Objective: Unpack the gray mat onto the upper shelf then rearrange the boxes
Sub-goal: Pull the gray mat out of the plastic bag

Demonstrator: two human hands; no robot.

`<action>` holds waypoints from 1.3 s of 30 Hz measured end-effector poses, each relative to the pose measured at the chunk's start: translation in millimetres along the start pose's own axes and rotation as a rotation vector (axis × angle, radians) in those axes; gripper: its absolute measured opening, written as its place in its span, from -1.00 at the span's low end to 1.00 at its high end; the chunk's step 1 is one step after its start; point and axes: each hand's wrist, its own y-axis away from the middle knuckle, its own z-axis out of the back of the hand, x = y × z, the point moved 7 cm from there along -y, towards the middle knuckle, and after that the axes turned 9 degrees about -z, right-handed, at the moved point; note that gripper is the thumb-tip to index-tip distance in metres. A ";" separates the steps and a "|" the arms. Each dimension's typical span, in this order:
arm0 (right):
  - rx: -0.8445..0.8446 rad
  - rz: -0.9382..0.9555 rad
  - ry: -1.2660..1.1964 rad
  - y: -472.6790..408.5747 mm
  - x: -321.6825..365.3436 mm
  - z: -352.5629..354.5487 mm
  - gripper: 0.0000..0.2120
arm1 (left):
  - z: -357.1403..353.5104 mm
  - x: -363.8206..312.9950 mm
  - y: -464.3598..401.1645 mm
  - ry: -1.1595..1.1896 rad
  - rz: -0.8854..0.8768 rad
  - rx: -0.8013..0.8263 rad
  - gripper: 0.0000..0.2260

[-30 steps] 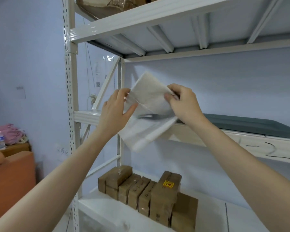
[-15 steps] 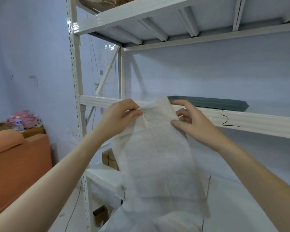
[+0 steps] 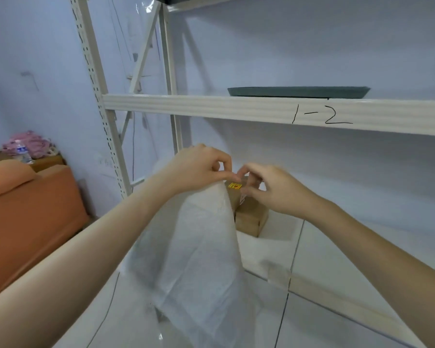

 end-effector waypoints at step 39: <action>-0.165 -0.272 -0.248 28.7 0.9 13.4 -0.83 | -28.7 9.0 21.2 0.687 0.380 0.010 -0.74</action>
